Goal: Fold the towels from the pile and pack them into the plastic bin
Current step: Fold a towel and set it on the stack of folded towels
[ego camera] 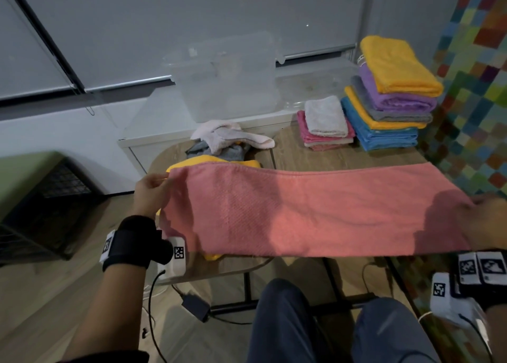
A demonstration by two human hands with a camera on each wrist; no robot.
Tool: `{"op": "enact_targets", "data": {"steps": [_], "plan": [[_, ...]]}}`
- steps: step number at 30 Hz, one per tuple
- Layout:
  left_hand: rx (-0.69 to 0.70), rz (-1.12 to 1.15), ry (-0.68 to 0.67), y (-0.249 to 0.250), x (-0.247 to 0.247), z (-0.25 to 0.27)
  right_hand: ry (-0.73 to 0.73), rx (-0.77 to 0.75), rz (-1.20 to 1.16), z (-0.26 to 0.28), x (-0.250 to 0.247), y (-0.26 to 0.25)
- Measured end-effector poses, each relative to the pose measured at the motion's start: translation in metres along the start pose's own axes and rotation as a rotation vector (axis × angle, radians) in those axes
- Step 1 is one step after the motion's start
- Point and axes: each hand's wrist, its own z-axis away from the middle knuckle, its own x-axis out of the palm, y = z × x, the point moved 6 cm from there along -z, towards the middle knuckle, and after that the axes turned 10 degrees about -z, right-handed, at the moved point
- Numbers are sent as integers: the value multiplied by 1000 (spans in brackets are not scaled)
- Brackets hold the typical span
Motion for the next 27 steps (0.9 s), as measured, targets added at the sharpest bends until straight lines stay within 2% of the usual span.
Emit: {"op": "enact_targets", "data": {"steps": [2, 4, 5, 7, 8, 10, 13, 16, 19, 24, 27], "plan": [[5, 12, 22, 4, 4, -4, 52, 47, -24, 0, 0, -10], [72, -79, -16, 7, 11, -8, 190, 138, -9, -1, -7, -9], [111, -135, -37, 6, 13, -11, 182, 140, 30, -1, -7, -7], [154, -223, -40, 7, 11, -13, 28, 73, 64, -9, -1, -4], [182, -243, -5, 4, 8, -17, -31, 42, 68, -11, -2, -2], [249, -219, 110, 9, -4, -19, -39, 6, 76, -12, -6, 1], [249, 8, 119, 28, -7, -13, 6, -12, 102, -13, -7, 0], [197, 84, 71, 34, 5, -16, 18, -80, 144, -19, 2, -20], [131, 68, 104, 19, 9, -29, 36, -87, 121, -26, 13, -40], [161, -105, 27, 4, 13, -39, 62, -84, 155, -33, 26, -54], [214, -132, 0, 20, 16, -27, 141, -51, 41, -32, 21, -52]]}}
